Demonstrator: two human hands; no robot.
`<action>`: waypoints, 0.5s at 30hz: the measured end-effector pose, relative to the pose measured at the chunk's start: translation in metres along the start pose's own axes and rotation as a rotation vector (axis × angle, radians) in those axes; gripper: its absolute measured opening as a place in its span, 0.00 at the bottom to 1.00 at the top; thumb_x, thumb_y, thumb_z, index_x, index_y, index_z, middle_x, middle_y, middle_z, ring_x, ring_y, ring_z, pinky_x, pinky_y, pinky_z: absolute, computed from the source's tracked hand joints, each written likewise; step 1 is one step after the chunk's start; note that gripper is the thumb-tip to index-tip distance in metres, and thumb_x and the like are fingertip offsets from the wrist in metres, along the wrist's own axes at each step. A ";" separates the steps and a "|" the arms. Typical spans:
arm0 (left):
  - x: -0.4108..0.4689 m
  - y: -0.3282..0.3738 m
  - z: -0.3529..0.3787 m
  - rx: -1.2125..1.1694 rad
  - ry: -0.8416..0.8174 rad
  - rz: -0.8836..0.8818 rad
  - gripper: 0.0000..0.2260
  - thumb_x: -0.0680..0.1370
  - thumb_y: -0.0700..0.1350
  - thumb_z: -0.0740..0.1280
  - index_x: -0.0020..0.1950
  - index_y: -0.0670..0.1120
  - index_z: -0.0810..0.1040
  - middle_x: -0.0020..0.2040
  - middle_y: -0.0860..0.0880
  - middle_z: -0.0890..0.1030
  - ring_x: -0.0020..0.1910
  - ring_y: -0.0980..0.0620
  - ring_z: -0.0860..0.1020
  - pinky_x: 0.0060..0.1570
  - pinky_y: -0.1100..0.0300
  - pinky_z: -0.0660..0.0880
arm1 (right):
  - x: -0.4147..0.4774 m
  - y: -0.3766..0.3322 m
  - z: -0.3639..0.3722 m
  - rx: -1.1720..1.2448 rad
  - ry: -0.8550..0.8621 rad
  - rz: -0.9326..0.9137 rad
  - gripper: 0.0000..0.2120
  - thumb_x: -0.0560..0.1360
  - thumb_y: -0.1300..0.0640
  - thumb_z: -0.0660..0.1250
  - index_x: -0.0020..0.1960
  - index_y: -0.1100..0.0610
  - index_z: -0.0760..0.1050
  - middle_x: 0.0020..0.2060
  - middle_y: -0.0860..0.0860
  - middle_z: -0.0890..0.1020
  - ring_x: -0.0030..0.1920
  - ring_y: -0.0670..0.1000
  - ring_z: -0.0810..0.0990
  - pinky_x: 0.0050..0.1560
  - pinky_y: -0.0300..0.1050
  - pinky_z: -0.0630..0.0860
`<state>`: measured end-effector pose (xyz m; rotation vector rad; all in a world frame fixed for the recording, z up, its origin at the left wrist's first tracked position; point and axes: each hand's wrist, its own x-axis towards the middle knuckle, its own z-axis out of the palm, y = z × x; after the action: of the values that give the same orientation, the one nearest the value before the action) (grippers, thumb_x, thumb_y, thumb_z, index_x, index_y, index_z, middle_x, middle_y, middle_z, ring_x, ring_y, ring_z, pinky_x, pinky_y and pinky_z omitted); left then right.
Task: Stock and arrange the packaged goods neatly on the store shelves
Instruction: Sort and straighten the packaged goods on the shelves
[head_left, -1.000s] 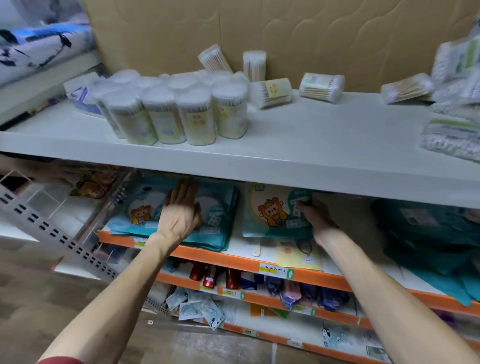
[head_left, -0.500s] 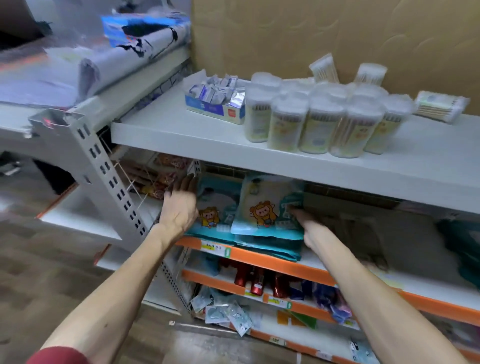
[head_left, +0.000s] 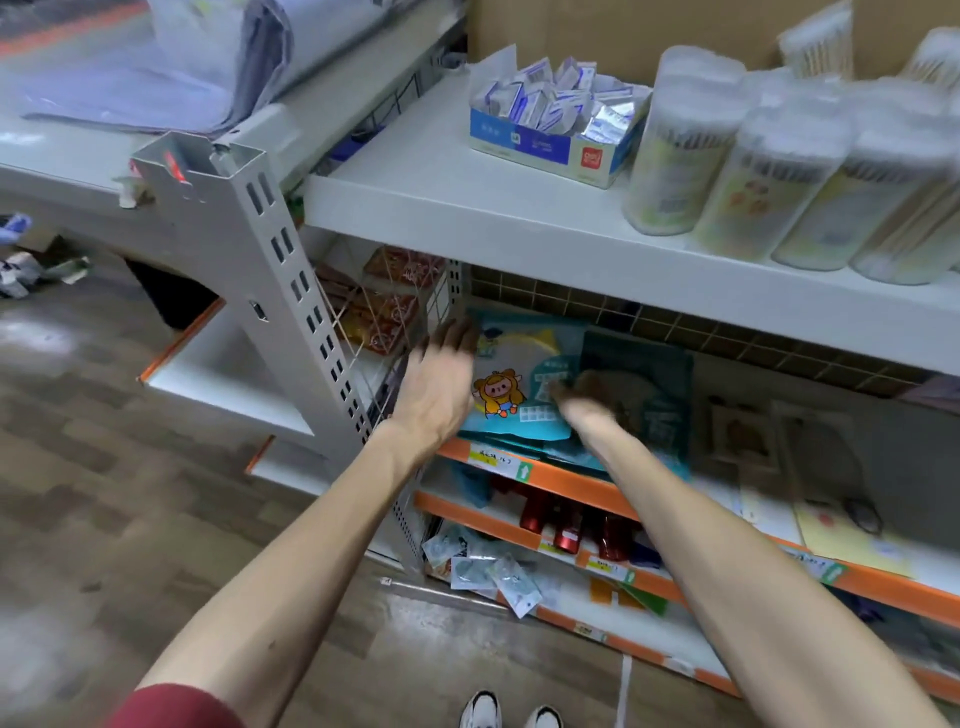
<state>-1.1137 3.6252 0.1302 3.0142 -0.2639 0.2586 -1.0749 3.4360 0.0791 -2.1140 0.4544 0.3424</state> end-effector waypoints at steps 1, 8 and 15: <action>-0.001 0.000 0.001 0.007 0.006 0.009 0.35 0.70 0.36 0.64 0.77 0.43 0.59 0.75 0.42 0.65 0.73 0.43 0.64 0.69 0.44 0.65 | 0.001 -0.004 0.003 -0.147 0.045 -0.082 0.15 0.79 0.46 0.63 0.47 0.59 0.76 0.45 0.57 0.81 0.44 0.57 0.81 0.43 0.49 0.78; -0.009 -0.008 -0.001 -0.002 -0.004 0.007 0.35 0.71 0.39 0.67 0.77 0.44 0.60 0.76 0.44 0.62 0.76 0.44 0.58 0.73 0.45 0.60 | 0.003 -0.006 0.011 -0.599 0.171 -0.225 0.13 0.79 0.50 0.64 0.51 0.61 0.77 0.45 0.57 0.83 0.43 0.57 0.82 0.36 0.44 0.72; 0.005 0.020 -0.001 -0.026 0.014 0.103 0.31 0.71 0.39 0.64 0.75 0.43 0.64 0.74 0.43 0.66 0.73 0.42 0.65 0.68 0.46 0.66 | -0.036 0.007 -0.035 -0.854 0.231 -0.502 0.13 0.79 0.50 0.60 0.57 0.58 0.74 0.50 0.58 0.81 0.50 0.60 0.81 0.47 0.48 0.76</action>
<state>-1.1125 3.6049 0.1343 2.9758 -0.4189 0.2825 -1.1076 3.4098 0.1076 -3.0129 -0.1546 -0.0250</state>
